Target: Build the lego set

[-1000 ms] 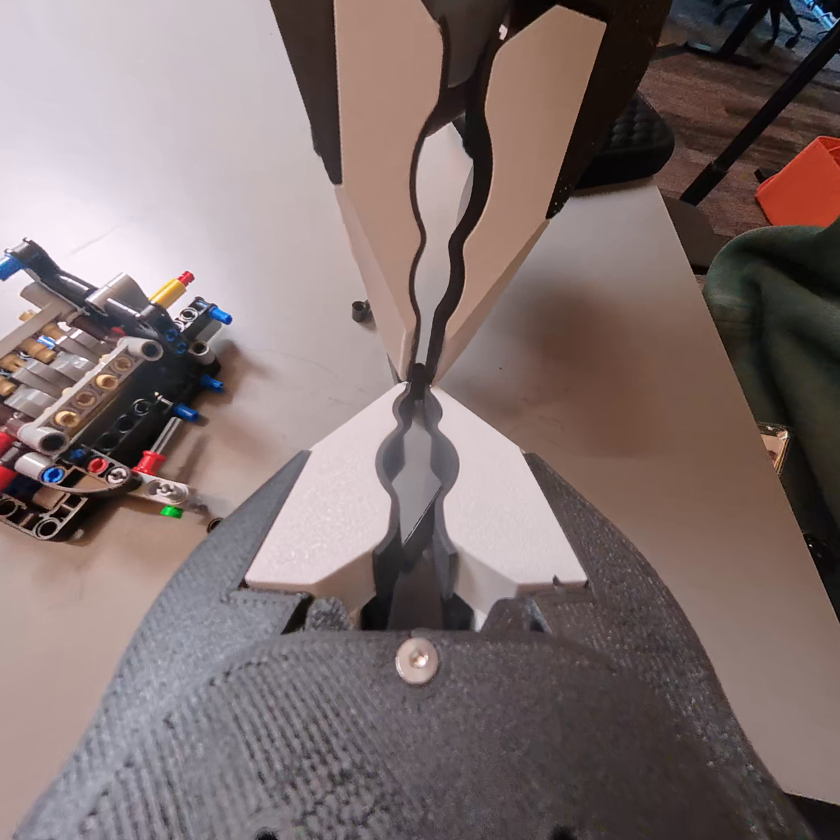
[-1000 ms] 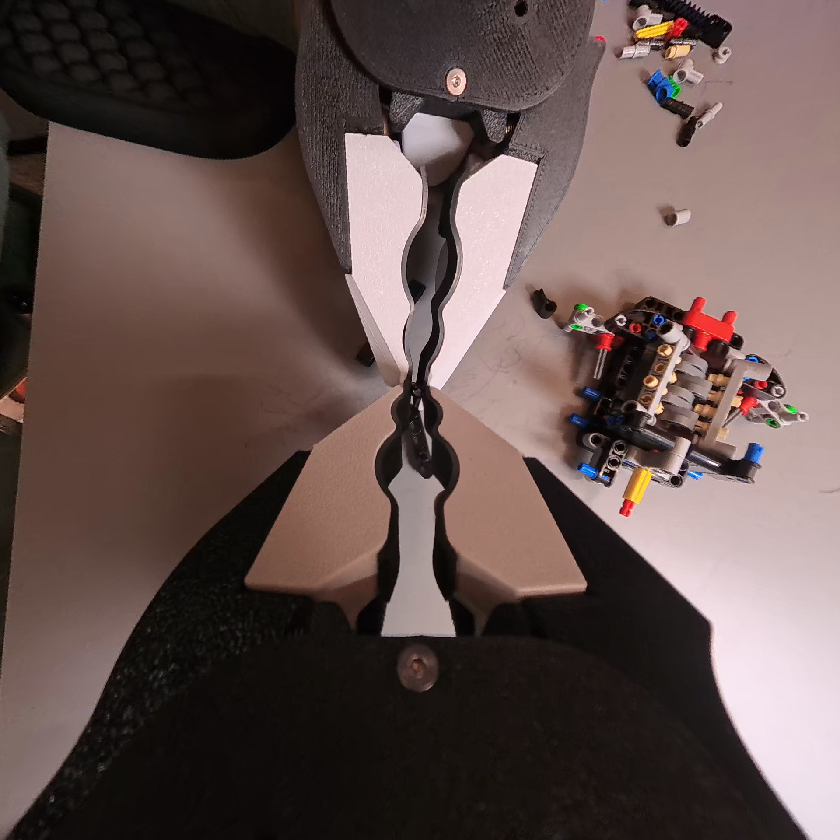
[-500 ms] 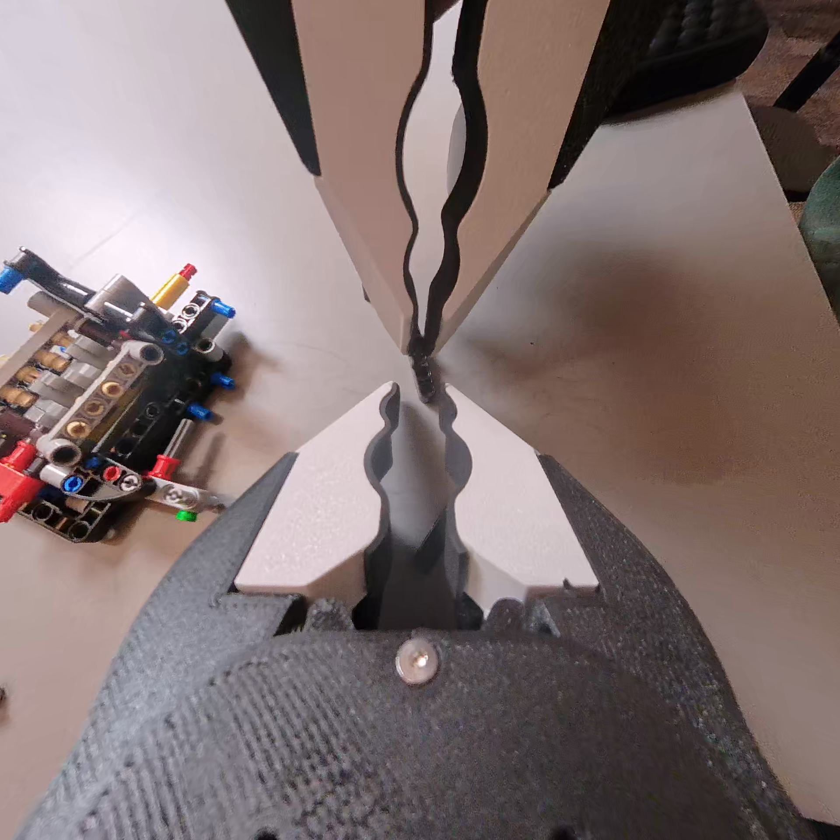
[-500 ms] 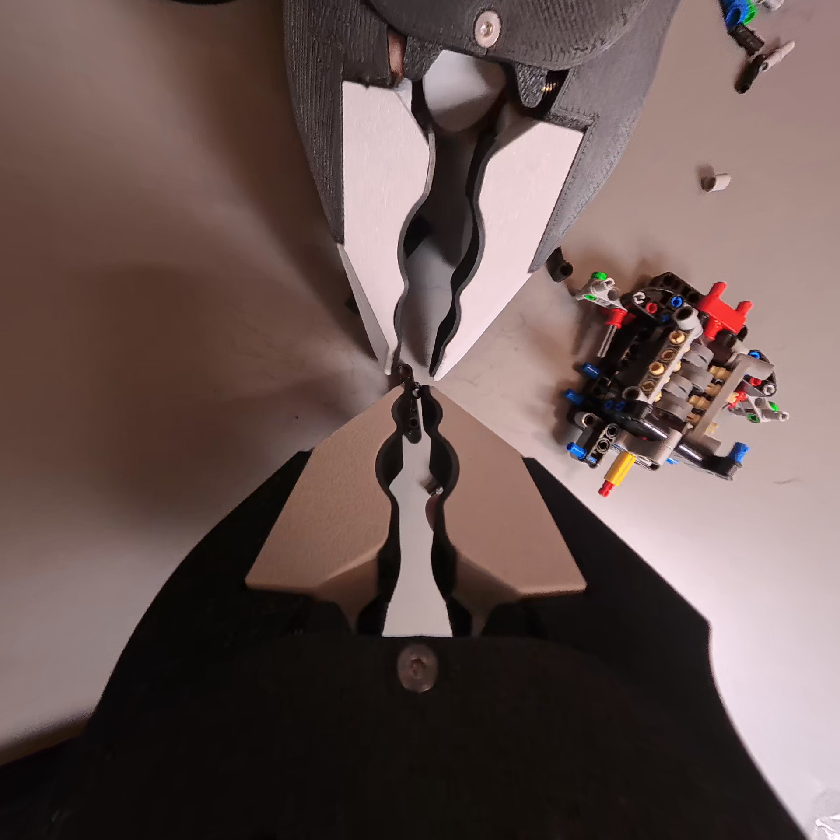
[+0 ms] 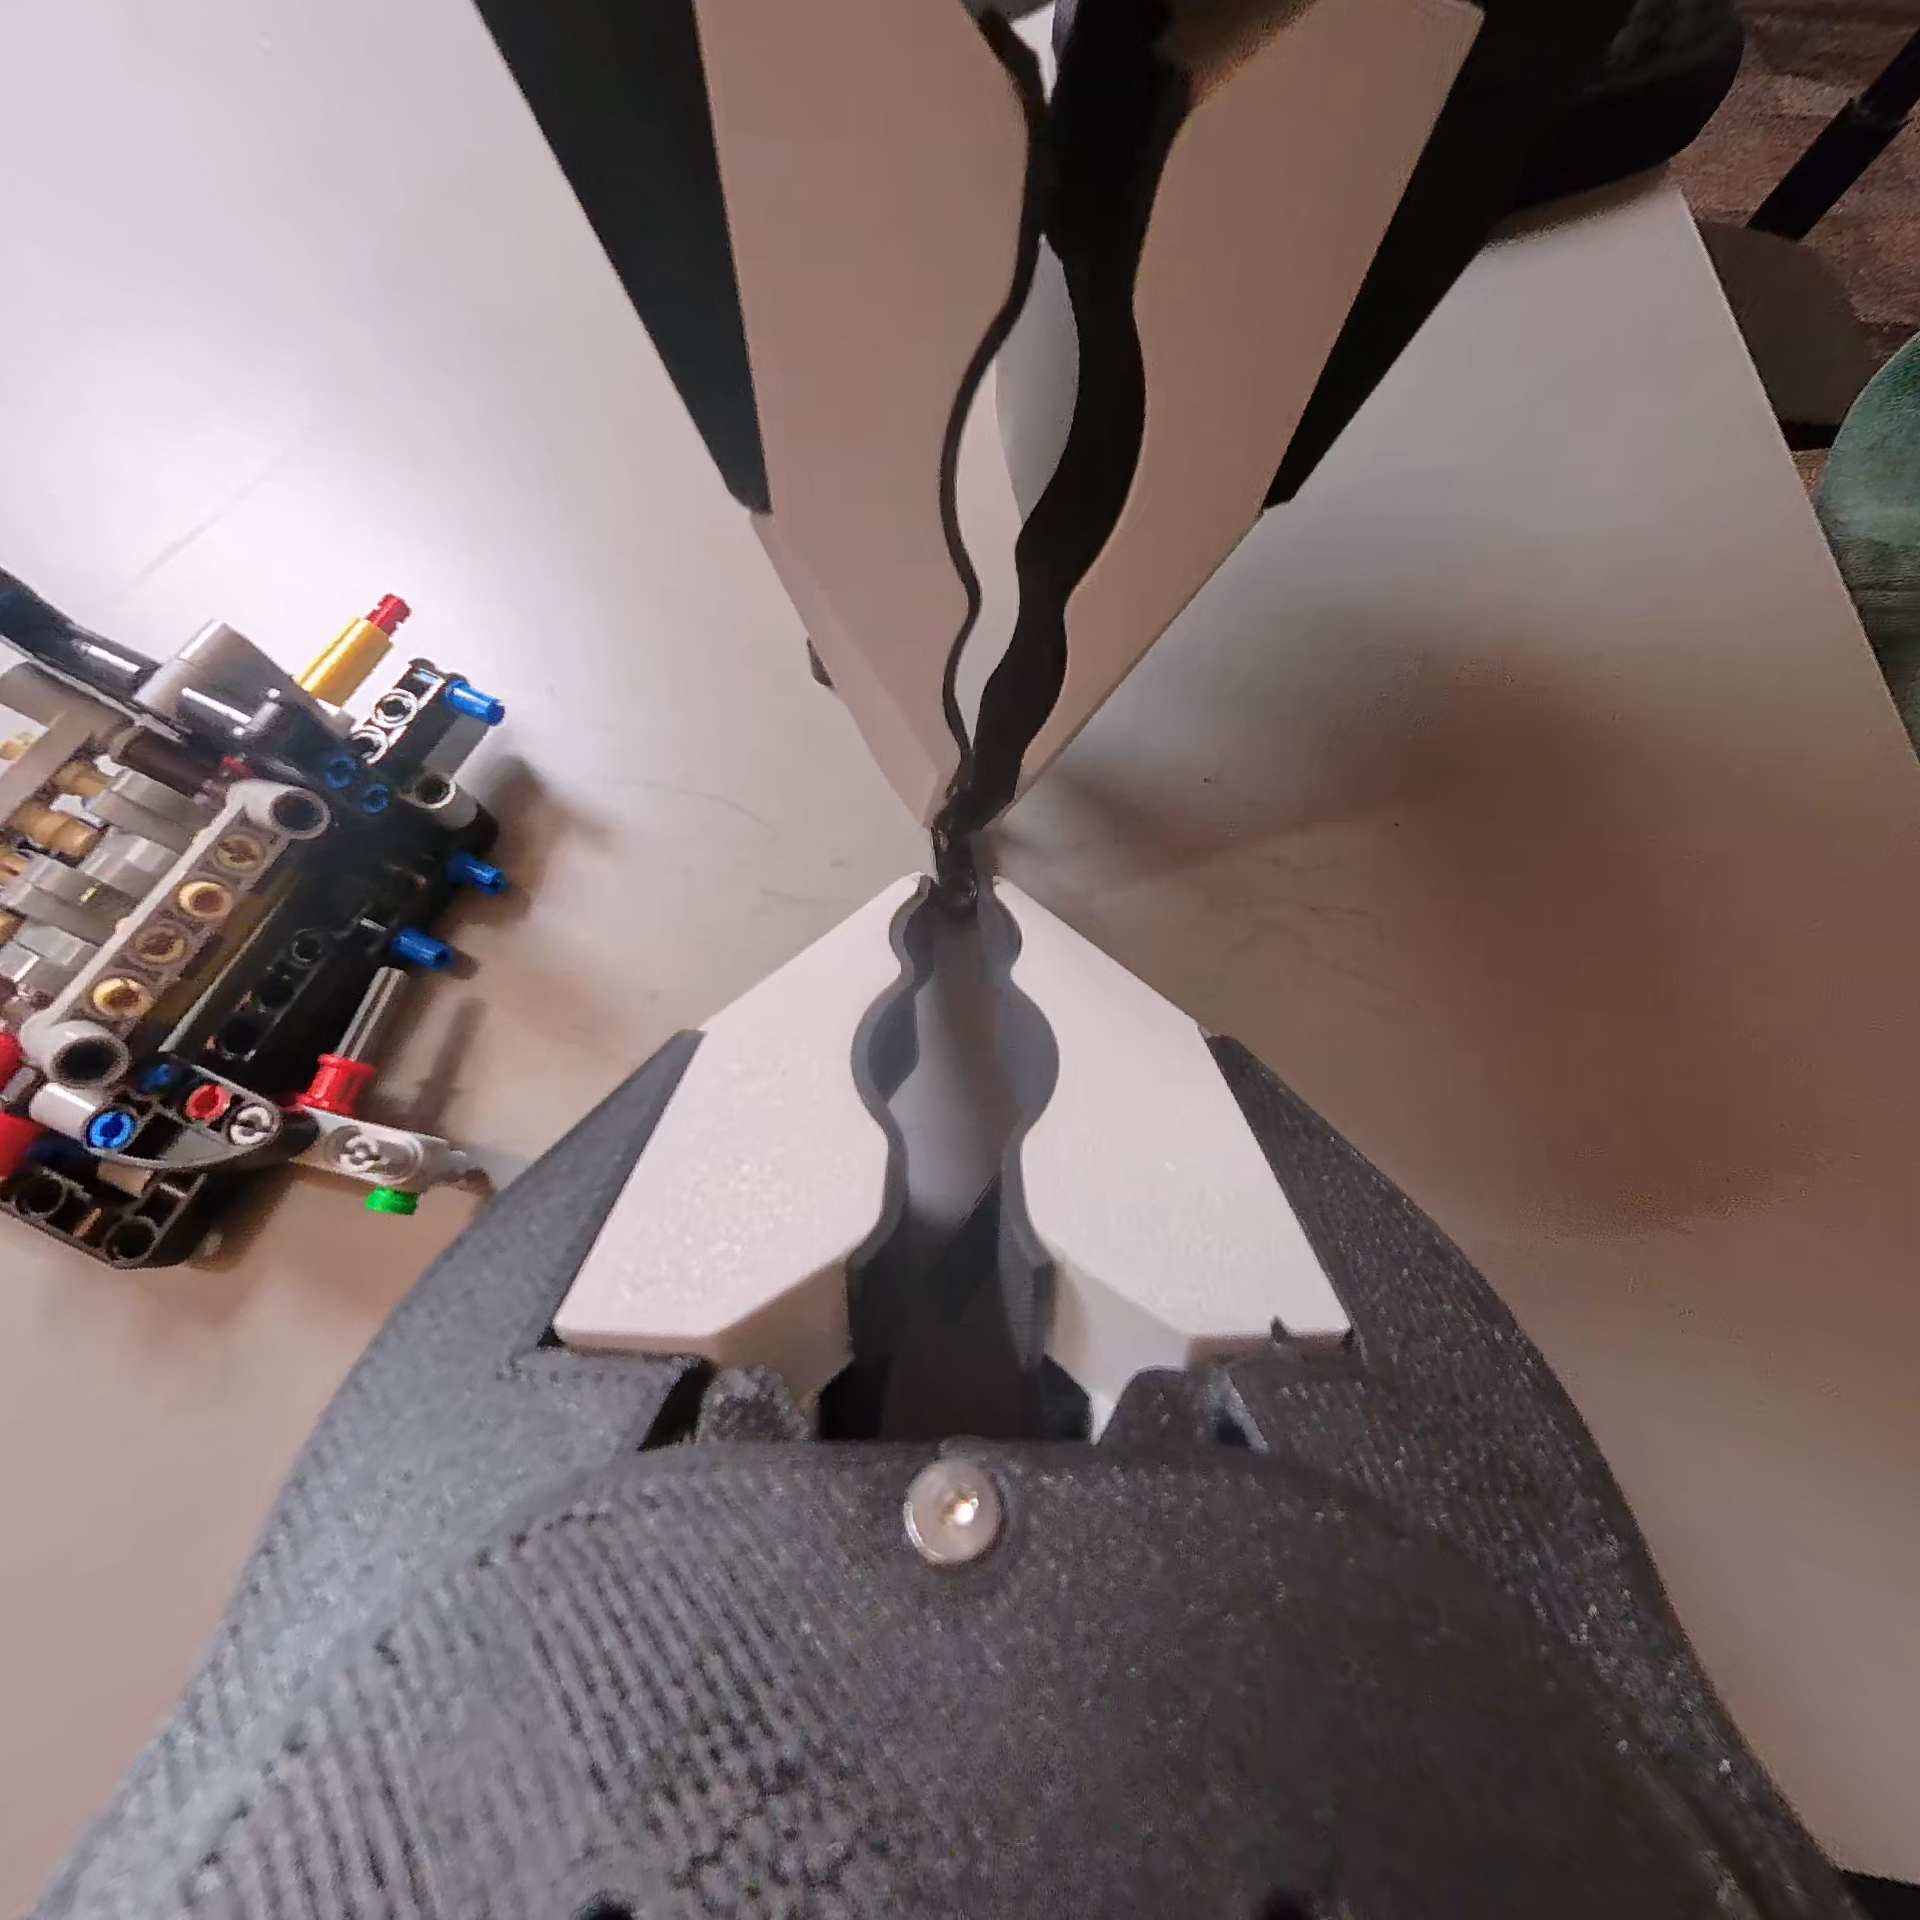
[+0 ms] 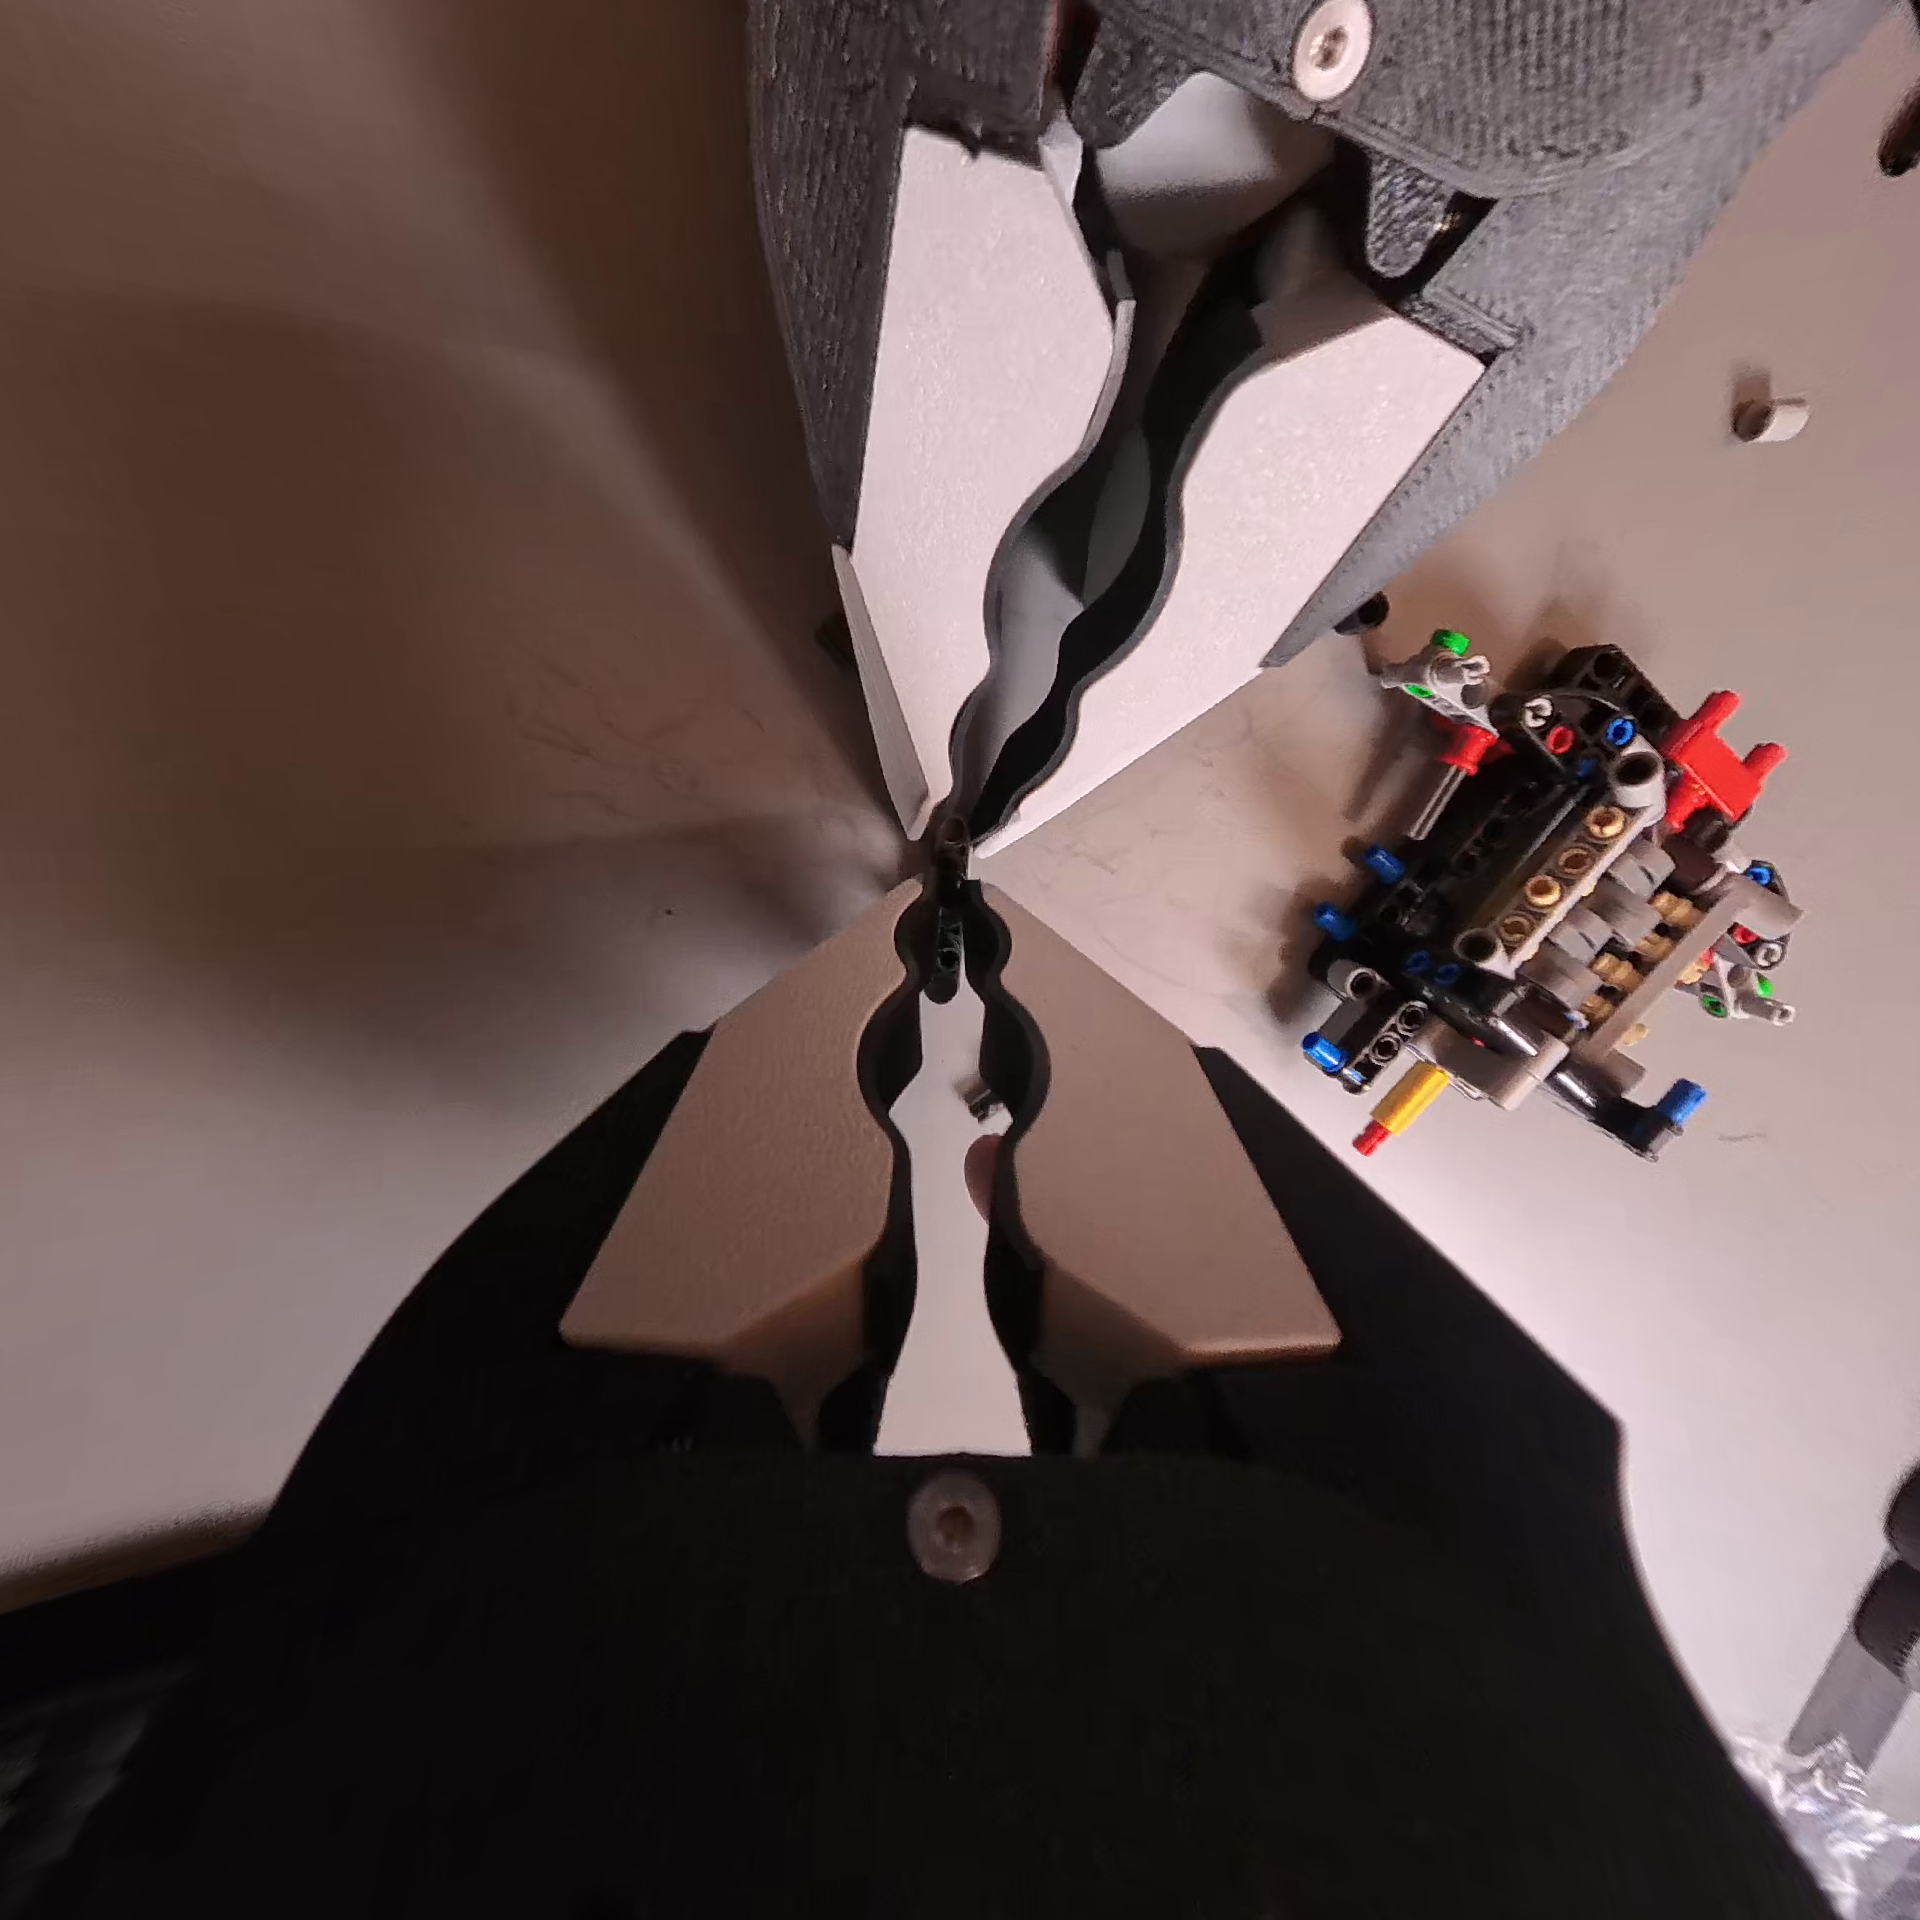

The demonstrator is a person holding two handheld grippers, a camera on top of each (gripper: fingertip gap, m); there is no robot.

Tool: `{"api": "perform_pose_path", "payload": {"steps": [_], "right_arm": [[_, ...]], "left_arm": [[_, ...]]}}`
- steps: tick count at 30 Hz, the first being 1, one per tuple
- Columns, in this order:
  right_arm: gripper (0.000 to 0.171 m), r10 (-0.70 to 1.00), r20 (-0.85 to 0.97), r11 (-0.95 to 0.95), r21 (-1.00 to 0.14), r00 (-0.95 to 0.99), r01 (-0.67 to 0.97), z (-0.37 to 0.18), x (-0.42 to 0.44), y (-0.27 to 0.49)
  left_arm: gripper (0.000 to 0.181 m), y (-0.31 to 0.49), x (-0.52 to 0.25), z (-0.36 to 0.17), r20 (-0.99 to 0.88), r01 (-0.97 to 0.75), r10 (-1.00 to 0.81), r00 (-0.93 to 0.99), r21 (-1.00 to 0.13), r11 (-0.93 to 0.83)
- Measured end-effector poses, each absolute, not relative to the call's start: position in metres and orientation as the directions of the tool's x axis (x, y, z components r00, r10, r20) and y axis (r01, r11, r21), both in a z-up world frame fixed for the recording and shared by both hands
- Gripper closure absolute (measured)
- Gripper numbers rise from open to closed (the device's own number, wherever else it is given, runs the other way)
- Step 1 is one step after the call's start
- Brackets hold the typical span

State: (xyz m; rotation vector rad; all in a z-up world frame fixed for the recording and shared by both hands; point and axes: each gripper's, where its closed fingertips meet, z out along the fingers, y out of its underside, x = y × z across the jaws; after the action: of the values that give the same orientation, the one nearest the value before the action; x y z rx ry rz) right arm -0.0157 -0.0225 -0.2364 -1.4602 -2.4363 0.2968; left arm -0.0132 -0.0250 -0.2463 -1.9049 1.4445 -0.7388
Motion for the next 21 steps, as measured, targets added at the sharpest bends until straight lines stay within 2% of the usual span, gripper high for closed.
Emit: {"api": "perform_pose_path", "payload": {"steps": [7, 17, 19, 21], "right_arm": [[0.169, 0.856, 0.123, 0.516, -0.233, -0.502, 0.824, -0.2426, -0.0166, -0.0248], [0.169, 0.875, 0.13, 0.485, -0.23, -0.467, 0.844, -0.2427, -0.0185, -0.0248], [0.167, 0.871, 0.18, 0.49, -0.258, -0.457, 0.833, -0.2424, -0.018, -0.0235], [0.146, 0.882, 0.191, 0.469, -0.292, -0.43, 0.833, -0.2397, -0.0125, -0.0259]], "left_arm": [[0.175, -0.0261, -0.0125, -0.2462, 0.074, -0.614, -0.968, 0.24, -0.761, -0.21], [0.175, -0.0262, -0.0137, -0.2463, 0.084, -0.61, -0.966, 0.245, -0.761, -0.221], [0.175, -0.0262, -0.014, -0.2462, 0.08, -0.611, -0.966, 0.245, -0.761, -0.218], [0.175, -0.0265, -0.0138, -0.2461, 0.081, -0.61, -0.967, 0.243, -0.762, -0.217]]}}
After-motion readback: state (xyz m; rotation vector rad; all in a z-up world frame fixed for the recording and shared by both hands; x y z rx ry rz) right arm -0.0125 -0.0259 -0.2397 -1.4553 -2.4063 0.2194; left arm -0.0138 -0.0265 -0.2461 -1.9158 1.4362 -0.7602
